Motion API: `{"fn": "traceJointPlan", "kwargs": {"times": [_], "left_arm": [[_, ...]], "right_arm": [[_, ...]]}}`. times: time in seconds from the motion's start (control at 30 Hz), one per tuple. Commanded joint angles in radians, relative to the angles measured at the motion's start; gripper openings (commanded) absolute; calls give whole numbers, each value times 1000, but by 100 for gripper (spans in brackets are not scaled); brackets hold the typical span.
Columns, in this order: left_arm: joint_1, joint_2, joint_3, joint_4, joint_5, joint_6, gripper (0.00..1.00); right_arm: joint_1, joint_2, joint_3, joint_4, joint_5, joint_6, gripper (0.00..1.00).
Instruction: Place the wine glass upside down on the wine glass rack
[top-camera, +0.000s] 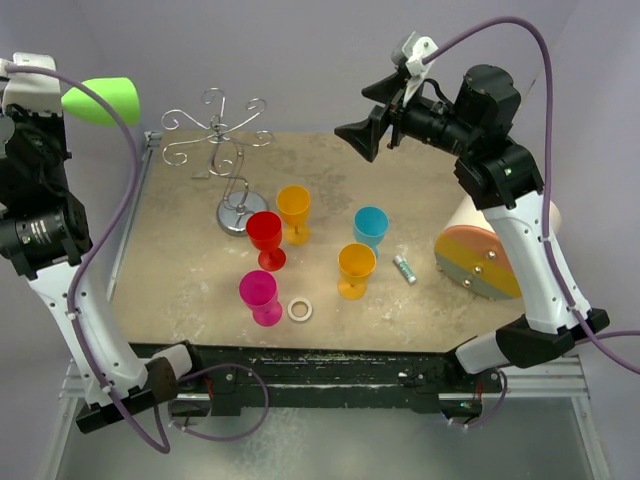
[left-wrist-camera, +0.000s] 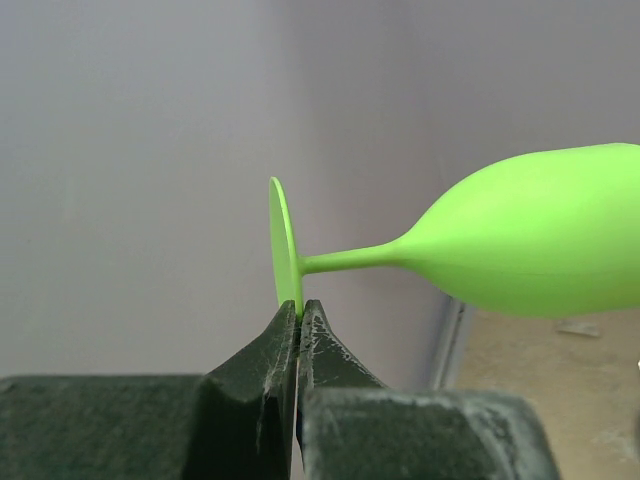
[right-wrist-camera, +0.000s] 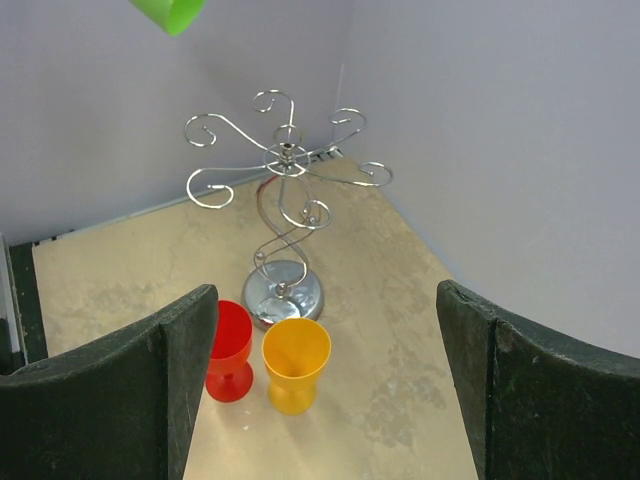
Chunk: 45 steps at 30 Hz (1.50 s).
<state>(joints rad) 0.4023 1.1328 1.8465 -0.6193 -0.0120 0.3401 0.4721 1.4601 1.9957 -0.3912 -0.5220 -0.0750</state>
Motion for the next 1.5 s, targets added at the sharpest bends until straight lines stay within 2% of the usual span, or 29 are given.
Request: {"fn": "traceJointPlan", "kwargs": {"times": [0.0, 0.17, 0.33, 0.57, 0.83, 1.03, 1.47], "left_arm": [[9, 46, 34, 37, -150, 162, 0], [8, 91, 20, 42, -158, 279, 0], [-10, 107, -93, 99, -111, 444, 0], [-169, 130, -239, 134, -120, 747, 0], [-236, 128, -307, 101, 52, 943, 0], [-288, 133, -295, 62, 155, 970, 0], [-378, 211, -244, 92, 217, 1020, 0]], "right_arm": [[-1, -30, 2, 23, -5, -12, 92], [-1, -33, -1, 20, -5, -16, 92], [-2, -35, -3, 15, -2, -25, 93], [-3, -22, -5, 12, -5, -27, 93], [-3, -10, -8, 18, -19, -15, 93], [-3, -12, -21, 25, -18, -14, 93], [-3, -9, -29, 28, -9, -20, 94]]}}
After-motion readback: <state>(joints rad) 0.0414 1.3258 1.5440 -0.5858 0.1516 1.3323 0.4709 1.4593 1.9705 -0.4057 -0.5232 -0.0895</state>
